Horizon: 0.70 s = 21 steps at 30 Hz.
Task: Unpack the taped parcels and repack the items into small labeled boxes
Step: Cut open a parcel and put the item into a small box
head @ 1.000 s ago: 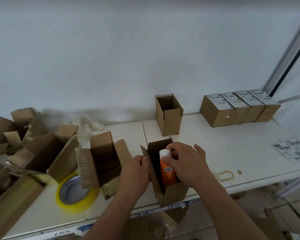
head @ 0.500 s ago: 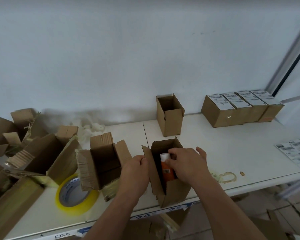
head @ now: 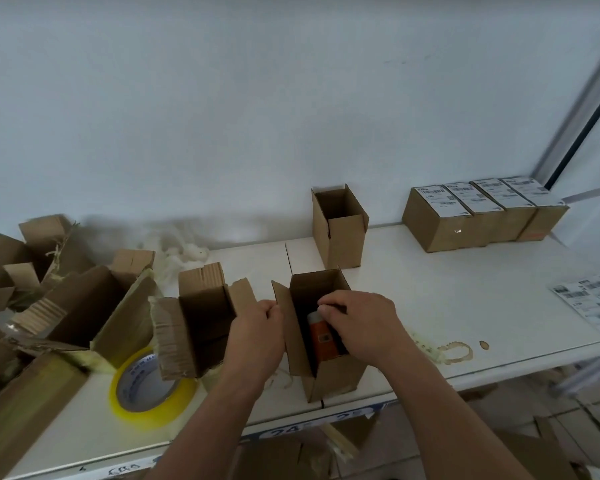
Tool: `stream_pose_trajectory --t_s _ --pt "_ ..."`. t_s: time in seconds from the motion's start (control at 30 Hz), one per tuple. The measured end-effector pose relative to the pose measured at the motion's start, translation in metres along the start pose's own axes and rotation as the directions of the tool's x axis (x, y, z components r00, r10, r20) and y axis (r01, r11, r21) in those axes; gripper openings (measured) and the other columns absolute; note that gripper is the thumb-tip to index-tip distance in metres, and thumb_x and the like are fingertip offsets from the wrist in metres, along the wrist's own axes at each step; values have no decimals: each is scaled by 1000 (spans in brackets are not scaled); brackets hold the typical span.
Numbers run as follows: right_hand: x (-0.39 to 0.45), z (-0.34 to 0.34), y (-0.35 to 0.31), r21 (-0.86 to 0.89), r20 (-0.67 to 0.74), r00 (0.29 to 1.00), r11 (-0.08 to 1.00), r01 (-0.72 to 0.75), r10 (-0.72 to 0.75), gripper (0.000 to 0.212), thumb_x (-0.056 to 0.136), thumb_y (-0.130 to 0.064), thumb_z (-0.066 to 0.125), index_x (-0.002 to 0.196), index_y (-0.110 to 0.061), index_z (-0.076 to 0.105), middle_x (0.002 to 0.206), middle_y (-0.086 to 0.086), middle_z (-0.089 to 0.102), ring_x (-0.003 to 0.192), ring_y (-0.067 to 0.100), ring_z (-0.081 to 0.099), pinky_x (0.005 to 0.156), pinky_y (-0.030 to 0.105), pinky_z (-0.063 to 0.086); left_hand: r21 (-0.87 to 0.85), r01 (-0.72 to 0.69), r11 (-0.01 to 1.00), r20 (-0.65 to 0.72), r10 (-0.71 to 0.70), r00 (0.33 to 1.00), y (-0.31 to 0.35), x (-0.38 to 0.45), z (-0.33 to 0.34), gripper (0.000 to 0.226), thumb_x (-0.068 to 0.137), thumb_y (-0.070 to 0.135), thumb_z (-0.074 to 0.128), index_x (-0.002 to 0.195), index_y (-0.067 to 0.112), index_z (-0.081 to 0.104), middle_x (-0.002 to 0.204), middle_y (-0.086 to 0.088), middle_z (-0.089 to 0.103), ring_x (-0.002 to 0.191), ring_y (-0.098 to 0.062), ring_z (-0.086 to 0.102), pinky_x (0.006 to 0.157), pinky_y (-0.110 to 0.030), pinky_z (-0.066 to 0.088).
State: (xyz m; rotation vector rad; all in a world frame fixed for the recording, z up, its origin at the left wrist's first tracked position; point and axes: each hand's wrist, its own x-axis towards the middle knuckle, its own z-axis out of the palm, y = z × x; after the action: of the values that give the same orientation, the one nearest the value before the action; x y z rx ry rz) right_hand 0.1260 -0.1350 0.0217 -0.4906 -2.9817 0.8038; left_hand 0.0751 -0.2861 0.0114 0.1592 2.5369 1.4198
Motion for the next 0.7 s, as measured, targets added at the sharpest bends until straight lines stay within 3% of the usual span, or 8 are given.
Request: stream_pose_trajectory --t_s 0.1,0.2,0.33,0.43,0.5,0.6,0.7 --pt "0 -1 -1 41 -32 999 999 3 -2 28 102 -44 41 122 -37 60 118 -13 63 109 8 54 107 38 40 5 0 1000 0 0 1000 -2 1 -1 27 105 29 42 99 20 67 82 1 68 73 -9 66 59 -18 47" --pt "-1 -4 -5 66 -86 996 998 23 -17 29 101 -45 43 121 -36 61 115 -12 64 106 8 56 107 40 40 -48 2 999 2 -2 1000 0 -1 -1 23 103 33 46 108 21 65 85 5 68 72 -6 66 56 -13 45" --pt "-2 -7 -19 93 -171 984 993 71 -54 31 99 -45 46 124 -33 60 115 -12 64 105 7 55 106 36 41 -41 -22 999 -59 20 998 3 -3 -12 23 102 34 48 111 22 66 81 5 68 69 -7 66 56 -17 48" --pt "-7 -12 -38 165 -217 973 980 115 -78 32 100 -43 45 127 -31 58 116 -15 60 99 1 49 99 22 41 158 -129 979 -125 150 981 -4 -6 -33 24 101 36 47 104 24 67 79 10 65 71 -5 62 68 -29 56" --pt "-11 -8 -51 239 -200 976 962 135 -88 34 100 -44 44 129 -31 56 118 -16 59 101 -3 48 92 14 37 418 -213 883 -150 298 943 -13 -7 -47 26 102 40 42 104 27 66 84 12 63 73 -5 59 69 -31 55" --pt "-17 8 -73 337 -127 982 925 177 -141 34 100 -42 45 131 -31 53 123 -16 60 96 -9 51 84 3 35 644 -329 691 -133 524 841 -29 -11 -64 21 99 38 49 94 27 66 85 10 62 68 -10 58 54 -30 50" --pt "-17 34 -94 358 -17 989 922 146 -150 41 102 -42 41 141 -31 42 135 -13 51 107 -4 44 95 16 35 718 -408 564 -115 674 729 -39 -17 -82 6 85 24 72 81 22 70 75 7 63 60 -12 58 44 -25 44"
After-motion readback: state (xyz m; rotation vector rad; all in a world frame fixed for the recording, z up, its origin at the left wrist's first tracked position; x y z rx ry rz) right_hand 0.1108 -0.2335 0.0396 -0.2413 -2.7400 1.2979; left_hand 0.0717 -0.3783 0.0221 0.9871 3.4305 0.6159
